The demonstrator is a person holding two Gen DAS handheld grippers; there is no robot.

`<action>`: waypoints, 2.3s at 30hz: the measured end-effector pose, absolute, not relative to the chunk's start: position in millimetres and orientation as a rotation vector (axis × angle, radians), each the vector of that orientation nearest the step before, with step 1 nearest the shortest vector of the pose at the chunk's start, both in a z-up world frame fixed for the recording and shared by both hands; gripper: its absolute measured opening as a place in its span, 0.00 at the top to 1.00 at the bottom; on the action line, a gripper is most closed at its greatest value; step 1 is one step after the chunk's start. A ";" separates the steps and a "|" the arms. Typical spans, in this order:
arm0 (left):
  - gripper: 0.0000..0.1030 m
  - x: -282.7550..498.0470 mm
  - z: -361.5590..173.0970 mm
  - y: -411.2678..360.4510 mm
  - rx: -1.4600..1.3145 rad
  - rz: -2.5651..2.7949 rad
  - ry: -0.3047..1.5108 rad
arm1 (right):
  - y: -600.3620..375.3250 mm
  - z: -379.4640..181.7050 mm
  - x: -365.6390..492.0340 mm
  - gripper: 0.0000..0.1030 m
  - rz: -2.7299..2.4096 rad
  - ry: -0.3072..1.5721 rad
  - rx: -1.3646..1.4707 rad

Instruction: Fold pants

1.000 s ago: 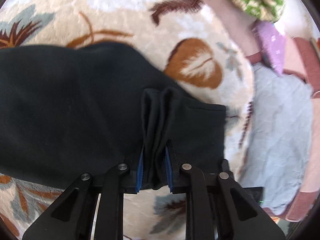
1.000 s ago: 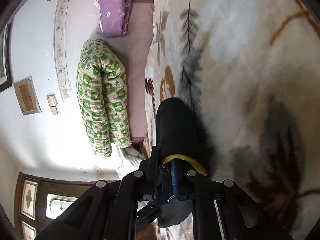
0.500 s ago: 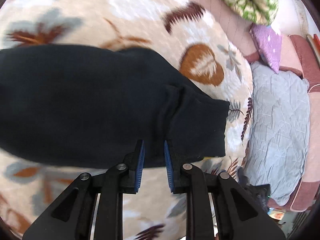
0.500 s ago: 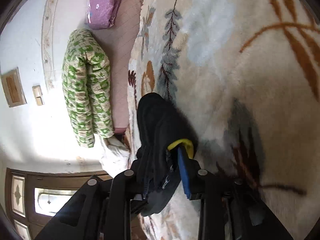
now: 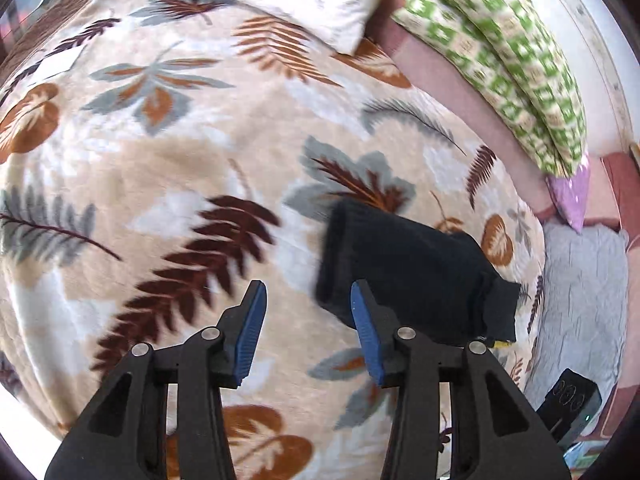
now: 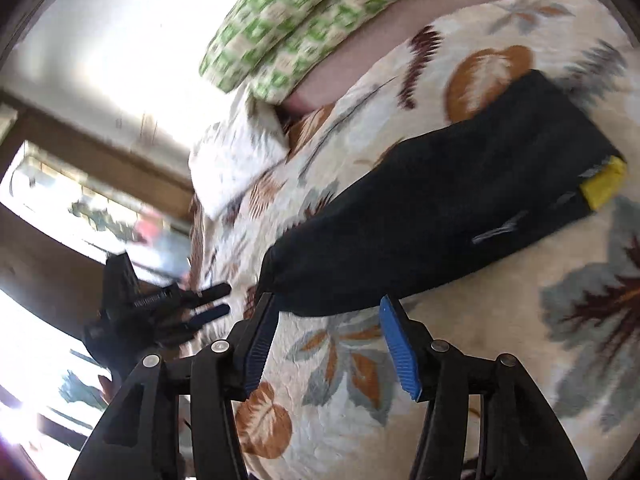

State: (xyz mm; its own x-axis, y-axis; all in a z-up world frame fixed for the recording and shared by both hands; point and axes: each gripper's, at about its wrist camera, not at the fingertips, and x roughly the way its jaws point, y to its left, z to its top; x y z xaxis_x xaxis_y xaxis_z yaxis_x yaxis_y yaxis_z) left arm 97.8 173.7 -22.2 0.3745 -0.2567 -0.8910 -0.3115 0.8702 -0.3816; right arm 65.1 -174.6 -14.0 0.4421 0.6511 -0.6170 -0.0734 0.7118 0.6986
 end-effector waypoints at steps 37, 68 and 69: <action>0.51 147.0 -73.9 180.5 -0.889 -0.149 1.261 | 15.5 -49.4 91.5 0.78 0.499 0.923 -0.119; 0.80 135.7 -25.4 110.8 -0.820 -0.123 1.172 | -28.0 -18.6 71.7 0.77 0.553 0.876 0.068; 0.80 134.3 -20.7 105.1 -0.812 -0.119 1.162 | -33.1 -14.9 69.4 0.77 0.551 0.870 0.078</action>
